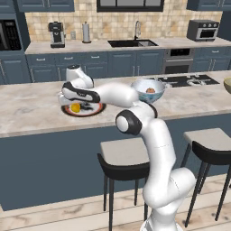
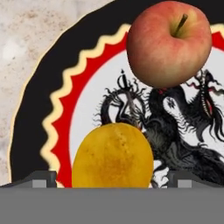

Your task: Take the fruits from the plate on the dining counter and place two fruits in each bowl.

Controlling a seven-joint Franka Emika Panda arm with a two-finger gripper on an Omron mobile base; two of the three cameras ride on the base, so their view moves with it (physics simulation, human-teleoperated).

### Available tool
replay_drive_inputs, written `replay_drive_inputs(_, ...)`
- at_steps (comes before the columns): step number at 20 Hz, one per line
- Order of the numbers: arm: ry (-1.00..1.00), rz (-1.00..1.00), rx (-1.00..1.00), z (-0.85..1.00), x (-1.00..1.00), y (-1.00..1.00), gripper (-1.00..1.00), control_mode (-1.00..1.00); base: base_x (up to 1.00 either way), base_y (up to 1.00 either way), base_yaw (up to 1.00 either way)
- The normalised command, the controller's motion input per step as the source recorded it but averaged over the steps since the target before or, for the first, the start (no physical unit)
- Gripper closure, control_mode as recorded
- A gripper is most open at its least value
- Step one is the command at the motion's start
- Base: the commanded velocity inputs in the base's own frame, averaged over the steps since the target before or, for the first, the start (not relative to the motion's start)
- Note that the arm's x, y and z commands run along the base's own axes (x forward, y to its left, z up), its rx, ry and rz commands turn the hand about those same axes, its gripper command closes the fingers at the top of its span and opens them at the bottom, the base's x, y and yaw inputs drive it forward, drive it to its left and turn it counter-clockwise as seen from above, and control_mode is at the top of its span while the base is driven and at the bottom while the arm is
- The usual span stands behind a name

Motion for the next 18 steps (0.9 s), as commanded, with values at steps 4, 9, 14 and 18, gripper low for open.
replay_drive_inputs(4, 0.00, 0.00, 0.00, -0.24, 0.00, 0.00, -1.00, -1.00, 0.00, 0.00, 0.00)
replay_drive_inputs(9, 0.00, 0.00, 0.00, -0.21, 0.00, 0.00, 1.00, -1.00, 0.00, 0.00, 0.00)
replay_drive_inputs(14, 0.00, 0.00, 0.00, 0.00, 0.03, -0.02, 1.00, -1.00, 0.00, 0.00, 0.00)
replay_drive_inputs(18, 0.00, 0.00, 0.00, 0.23, -0.02, -0.49, 1.00, -1.00, 0.00, 0.00, 0.00)
